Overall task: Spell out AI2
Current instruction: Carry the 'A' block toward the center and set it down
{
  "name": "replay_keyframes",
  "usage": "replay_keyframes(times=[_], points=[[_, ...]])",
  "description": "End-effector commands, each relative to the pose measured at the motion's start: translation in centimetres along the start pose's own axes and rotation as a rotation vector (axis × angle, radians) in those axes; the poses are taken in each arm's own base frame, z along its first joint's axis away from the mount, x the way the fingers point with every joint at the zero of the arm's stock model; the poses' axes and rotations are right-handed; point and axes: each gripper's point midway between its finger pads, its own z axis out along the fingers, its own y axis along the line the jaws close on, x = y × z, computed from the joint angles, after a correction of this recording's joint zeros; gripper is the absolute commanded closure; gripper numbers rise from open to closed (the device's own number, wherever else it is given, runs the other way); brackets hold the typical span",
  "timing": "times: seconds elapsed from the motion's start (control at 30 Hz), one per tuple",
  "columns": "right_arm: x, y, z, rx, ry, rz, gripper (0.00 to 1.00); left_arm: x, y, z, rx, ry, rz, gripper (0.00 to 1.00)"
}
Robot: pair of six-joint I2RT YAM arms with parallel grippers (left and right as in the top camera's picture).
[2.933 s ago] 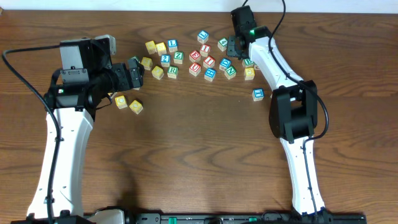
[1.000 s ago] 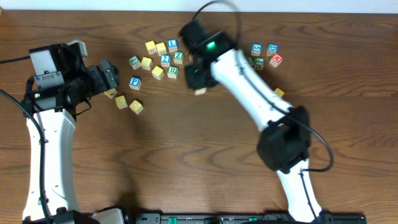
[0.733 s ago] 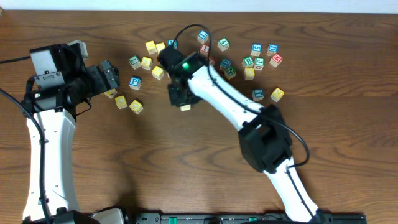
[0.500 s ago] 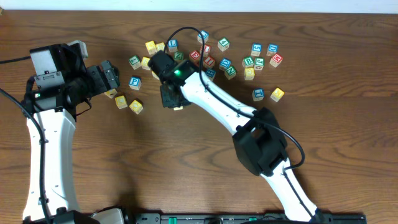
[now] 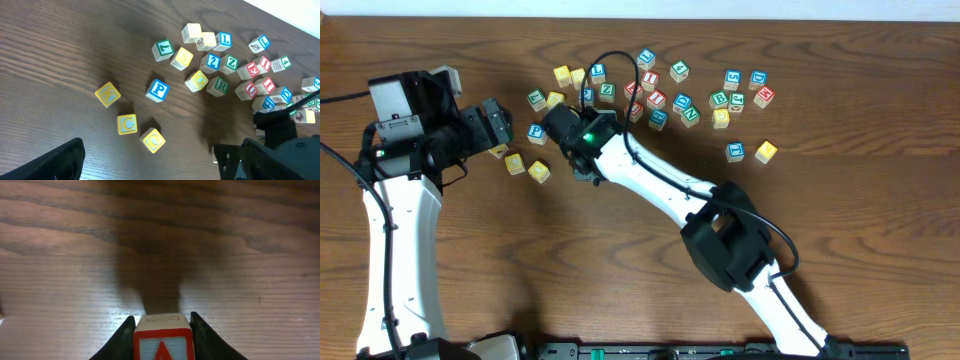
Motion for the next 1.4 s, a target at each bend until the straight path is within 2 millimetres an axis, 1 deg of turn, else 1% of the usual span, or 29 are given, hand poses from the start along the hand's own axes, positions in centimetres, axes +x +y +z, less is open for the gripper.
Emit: replay_keyframes(times=[0.0, 0.1, 0.2, 0.4, 0.5, 0.6, 0.73, 0.83, 0.97, 1.13, 1.2, 1.3, 1.37], points=[[0.5, -0.4, 1.4, 0.031, -0.018, 0.048, 0.70, -0.7, 0.0, -0.3, -0.005, -0.014, 0.015, 0.02], [0.9, -0.4, 1.9, 0.028, -0.008, 0.056, 0.70, -0.7, 0.0, -0.3, -0.005, -0.013, 0.015, 0.02], [1.1, -0.4, 2.2, 0.026, -0.007, 0.066, 0.68, -0.6, 0.0, -0.3, -0.006, -0.011, 0.014, 0.02], [1.0, -0.3, 2.2, 0.018, -0.012, 0.067, 0.64, -0.6, 0.0, -0.3, -0.006, -0.010, 0.014, 0.02], [1.0, -0.2, 2.2, 0.013, -0.005, 0.068, 0.64, -0.6, 0.0, -0.3, -0.006, -0.011, 0.014, 0.02], [1.5, 0.1, 2.2, -0.005, 0.023, 0.068, 0.65, -0.6, 0.0, -0.3, -0.006, -0.011, 0.014, 0.02], [1.3, -0.1, 2.2, -0.002, 0.023, 0.073, 0.67, -0.6, 0.0, -0.3, -0.006, -0.009, 0.013, 0.02], [1.2, -0.3, 2.3, 0.000, 0.024, 0.092, 0.70, -0.6, 0.0, -0.3, -0.006, -0.007, 0.013, 0.03], [1.2, -0.3, 2.4, -0.008, 0.036, 0.140, 0.70, -0.6, 0.0, -0.3, -0.006, -0.007, 0.013, 0.02], [1.2, -0.3, 2.4, -0.012, 0.036, 0.144, 0.69, -0.6, 0.0, -0.3, -0.006, -0.008, 0.013, 0.03], [1.1, -0.2, 2.4, -0.014, 0.034, 0.144, 0.68, -0.6, 0.0, -0.3, -0.006, -0.007, 0.013, 0.02], [0.9, -0.3, 2.4, -0.015, 0.032, 0.148, 0.60, -0.6, 0.0, -0.3, -0.006, -0.008, 0.013, 0.02], [0.5, -0.3, 2.2, -0.021, 0.025, 0.119, 0.55, -0.6, 0.0, -0.3, -0.007, -0.008, 0.013, 0.02]])
